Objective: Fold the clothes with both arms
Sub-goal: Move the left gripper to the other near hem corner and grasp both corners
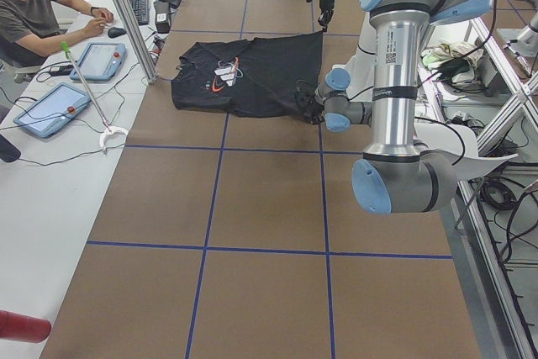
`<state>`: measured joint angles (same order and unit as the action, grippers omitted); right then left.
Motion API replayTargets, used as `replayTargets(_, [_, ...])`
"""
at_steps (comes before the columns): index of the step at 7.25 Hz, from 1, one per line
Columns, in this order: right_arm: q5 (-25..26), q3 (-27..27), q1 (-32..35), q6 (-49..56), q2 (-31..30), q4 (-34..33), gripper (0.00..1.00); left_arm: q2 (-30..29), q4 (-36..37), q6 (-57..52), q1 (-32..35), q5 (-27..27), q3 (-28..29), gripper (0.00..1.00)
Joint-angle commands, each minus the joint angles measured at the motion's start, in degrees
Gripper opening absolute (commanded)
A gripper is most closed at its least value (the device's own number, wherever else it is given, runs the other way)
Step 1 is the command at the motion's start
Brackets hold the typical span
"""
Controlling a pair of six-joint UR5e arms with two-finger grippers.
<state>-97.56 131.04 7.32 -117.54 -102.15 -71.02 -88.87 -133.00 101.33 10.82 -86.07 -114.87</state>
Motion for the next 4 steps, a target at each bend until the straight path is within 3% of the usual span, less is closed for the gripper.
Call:
replayTargets(1, [0.0, 0.0, 0.1, 0.0, 0.0, 0.0, 0.00, -3.0, 5.4, -0.3, -0.4, 0.0, 0.6, 0.72])
replayTargets(2, [0.0, 0.1, 0.1, 0.0, 0.0, -0.1, 0.00, -3.0, 5.5, -0.3, -0.8, 0.0, 0.9, 0.70])
replayTargets(4, [0.0, 0.2, 0.1, 0.0, 0.0, -0.1, 0.00, -3.2, 5.5, -0.3, -1.0, 0.0, 1.8, 0.55])
